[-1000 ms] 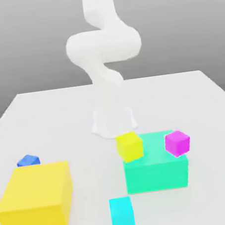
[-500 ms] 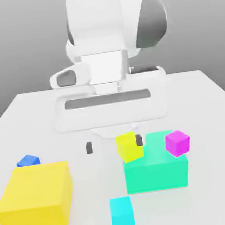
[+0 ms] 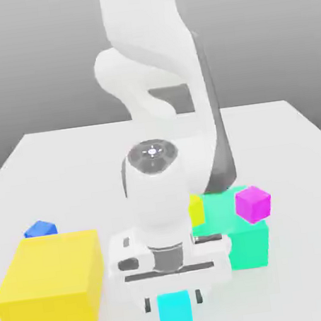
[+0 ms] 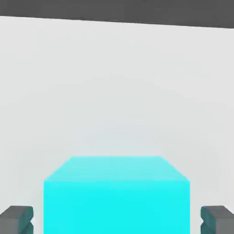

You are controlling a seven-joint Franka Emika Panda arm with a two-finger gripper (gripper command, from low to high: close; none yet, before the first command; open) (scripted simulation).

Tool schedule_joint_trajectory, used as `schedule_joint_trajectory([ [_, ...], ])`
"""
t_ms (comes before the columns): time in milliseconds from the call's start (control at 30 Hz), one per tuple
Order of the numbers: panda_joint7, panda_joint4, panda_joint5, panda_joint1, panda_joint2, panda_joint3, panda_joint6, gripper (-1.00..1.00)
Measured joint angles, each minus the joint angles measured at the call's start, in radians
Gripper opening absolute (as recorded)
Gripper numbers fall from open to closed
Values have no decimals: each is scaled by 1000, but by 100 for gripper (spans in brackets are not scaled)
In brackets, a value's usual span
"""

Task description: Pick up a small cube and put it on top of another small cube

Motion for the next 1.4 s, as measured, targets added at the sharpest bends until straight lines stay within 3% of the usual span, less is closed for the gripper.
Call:
schedule_joint_trajectory([
  [200, 5, -11, -7, 1, -60, -2, -49, -100],
  [1067, -201, -340, -10, 87, -996, 32, -656, -100],
  [1133, -212, -367, -10, 90, -1008, 36, -641, -100],
  [1267, -218, -419, -5, 87, -909, 44, -490, -100],
  [1300, -218, -431, -5, 86, -881, 45, -451, 100],
  [1400, -218, -431, -5, 86, -881, 45, -451, 100],
])
